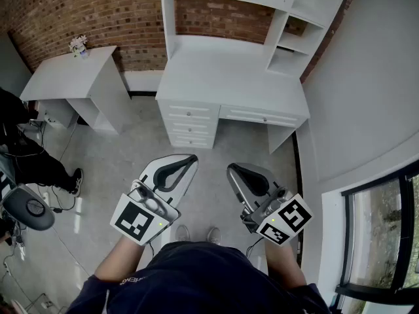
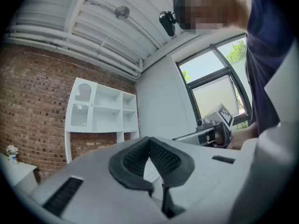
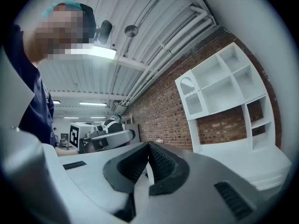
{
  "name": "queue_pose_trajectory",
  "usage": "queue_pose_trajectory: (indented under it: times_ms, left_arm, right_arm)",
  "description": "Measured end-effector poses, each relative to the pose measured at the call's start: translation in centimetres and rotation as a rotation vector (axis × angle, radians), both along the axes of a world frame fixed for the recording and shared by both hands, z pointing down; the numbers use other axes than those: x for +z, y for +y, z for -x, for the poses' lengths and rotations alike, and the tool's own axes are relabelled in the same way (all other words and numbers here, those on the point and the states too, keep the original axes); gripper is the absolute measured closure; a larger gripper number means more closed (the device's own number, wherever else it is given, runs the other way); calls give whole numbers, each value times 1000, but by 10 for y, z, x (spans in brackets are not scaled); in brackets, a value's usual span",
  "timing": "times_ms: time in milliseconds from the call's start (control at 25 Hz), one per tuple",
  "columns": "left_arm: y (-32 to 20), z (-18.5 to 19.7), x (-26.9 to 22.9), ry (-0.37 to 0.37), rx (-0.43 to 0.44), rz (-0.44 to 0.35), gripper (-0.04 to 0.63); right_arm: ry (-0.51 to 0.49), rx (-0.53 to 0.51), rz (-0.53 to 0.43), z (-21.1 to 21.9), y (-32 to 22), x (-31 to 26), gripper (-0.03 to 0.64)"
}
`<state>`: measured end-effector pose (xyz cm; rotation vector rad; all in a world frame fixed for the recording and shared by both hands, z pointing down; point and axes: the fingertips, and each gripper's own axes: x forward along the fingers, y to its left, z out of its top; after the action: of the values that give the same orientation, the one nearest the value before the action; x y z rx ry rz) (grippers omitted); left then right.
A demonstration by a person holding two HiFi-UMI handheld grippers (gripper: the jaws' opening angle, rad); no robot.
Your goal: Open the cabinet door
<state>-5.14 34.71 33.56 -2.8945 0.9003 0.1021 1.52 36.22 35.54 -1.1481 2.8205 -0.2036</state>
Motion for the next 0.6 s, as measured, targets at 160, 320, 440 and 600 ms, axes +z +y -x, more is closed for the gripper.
queue_pose_trajectory:
  times_ms: [160, 320, 440, 600]
  left_arm:
    - [2, -4, -1, 2, 0, -6, 589]
    - [2, -8, -3, 0, -4, -6, 589]
    - [3, -14, -3, -2, -10, -8, 588]
    - [5, -25, -1, -5, -23, -2, 588]
  right_arm:
    - [1, -2, 0, -4, 1, 1, 592]
    - [-2, -6, -3, -8, 2, 0, 592]
    - [-7, -9, -6, -15, 4, -1, 592]
    - [-9, -20, 1, -27, 8, 0, 591]
